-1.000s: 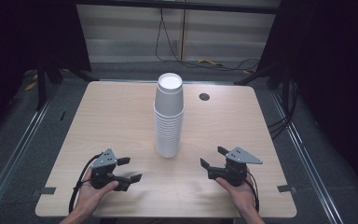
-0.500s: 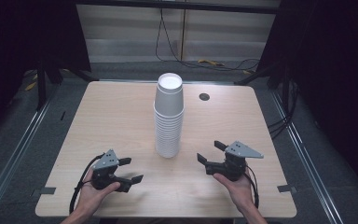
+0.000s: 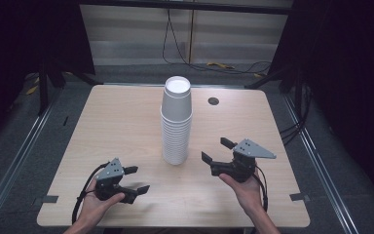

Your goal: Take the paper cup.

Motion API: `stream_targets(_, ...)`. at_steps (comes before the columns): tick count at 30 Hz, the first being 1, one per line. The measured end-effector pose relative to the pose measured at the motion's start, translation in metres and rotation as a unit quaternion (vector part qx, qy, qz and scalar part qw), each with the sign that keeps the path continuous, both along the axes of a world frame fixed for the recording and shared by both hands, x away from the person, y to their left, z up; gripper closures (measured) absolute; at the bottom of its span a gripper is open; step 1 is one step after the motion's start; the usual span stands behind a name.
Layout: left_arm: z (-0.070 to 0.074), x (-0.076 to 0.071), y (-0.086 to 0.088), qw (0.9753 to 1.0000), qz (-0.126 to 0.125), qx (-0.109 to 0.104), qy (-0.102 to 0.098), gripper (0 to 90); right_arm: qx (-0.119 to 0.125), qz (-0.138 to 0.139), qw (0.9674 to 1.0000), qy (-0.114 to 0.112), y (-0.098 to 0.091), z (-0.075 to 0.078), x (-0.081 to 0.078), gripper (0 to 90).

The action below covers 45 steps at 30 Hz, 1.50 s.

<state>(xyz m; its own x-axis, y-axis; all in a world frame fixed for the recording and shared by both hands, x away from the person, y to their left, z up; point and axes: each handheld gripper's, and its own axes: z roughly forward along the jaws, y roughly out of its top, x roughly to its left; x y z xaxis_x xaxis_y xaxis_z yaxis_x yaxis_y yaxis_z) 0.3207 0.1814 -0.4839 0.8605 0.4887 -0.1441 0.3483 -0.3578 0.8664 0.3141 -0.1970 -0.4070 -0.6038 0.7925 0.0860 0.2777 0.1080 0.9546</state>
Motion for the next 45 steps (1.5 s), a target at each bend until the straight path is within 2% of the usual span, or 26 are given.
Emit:
stream_targets(1, 0.0, 0.0, 0.0, 1.0, 0.0, 0.0, 0.0, 17.8, 0.0, 0.0, 1.0, 0.0, 0.0, 0.0, 0.0, 16.3)
stream_targets(2, 0.0, 0.001, 0.0, 1.0, 0.0, 0.0, -0.001, 17.9, 0.002, 0.015, 0.9999, 0.002, 0.003, 0.004, 0.002, 16.3)
stream_targets(8, -0.002, 0.001, -0.001, 1.0, 0.004, -0.001, 0.006, 17.8, -0.005, 0.025, 0.9997, -0.005, 0.007, 0.013, 0.007, 13.7)
stream_targets(11, -0.002, 0.001, -0.002, 1.0, 0.001, -0.001, 0.005, 17.7, -0.006, 0.034, 0.9993, -0.012, 0.01, 0.019, 0.009, 13.7)
stream_targets(12, -0.002, 0.001, -0.002, 1.0, 0.001, 0.0, 0.005, 17.7, -0.015, 0.037, 0.9991, -0.014, 0.012, 0.023, 0.011, 13.6)
stream_targets(16, -0.003, 0.001, -0.003, 0.9999, -0.005, 0.003, 0.009, 16.5, -0.015, 0.038, 0.999, -0.019, 0.011, 0.03, 0.013, 13.7)
stream_targets(17, -0.004, 0.002, -0.004, 0.9999, -0.007, 0.007, 0.009, 16.5, -0.014, 0.04, 0.9989, -0.02, 0.011, 0.037, 0.016, 14.9)
stream_targets(20, -0.004, 0.002, -0.005, 0.9999, -0.009, 0.009, 0.01, 16.5, -0.01, 0.049, 0.9985, -0.024, 0.013, 0.042, 0.019, 18.7)
stream_targets(25, -0.004, 0.001, -0.004, 0.9999, -0.007, 0.004, 0.009, 16.5, -0.009, 0.059, 0.9976, -0.034, 0.023, 0.052, 0.024, 16.1)
stream_targets(26, -0.003, 0.001, -0.004, 0.9999, -0.006, 0.004, 0.008, 16.5, -0.014, 0.07, 0.9968, -0.036, 0.028, 0.054, 0.027, 16.3)
stream_targets(32, -0.004, 0.002, -0.003, 0.9999, -0.001, 0.004, 0.01, 16.5, -0.01, 0.088, 0.9955, -0.033, 0.038, 0.059, 0.034, 16.2)
stream_targets(38, -0.004, 0.0, -0.003, 1.0, -0.004, 0.003, 0.007, 16.5, -0.014, 0.088, 0.9954, -0.034, 0.042, 0.068, 0.039, 13.4)
stream_targets(45, -0.004, 0.001, -0.003, 0.9999, -0.005, 0.007, 0.006, 16.6, -0.006, 0.092, 0.9948, -0.043, 0.042, 0.09, 0.048, 14.0)
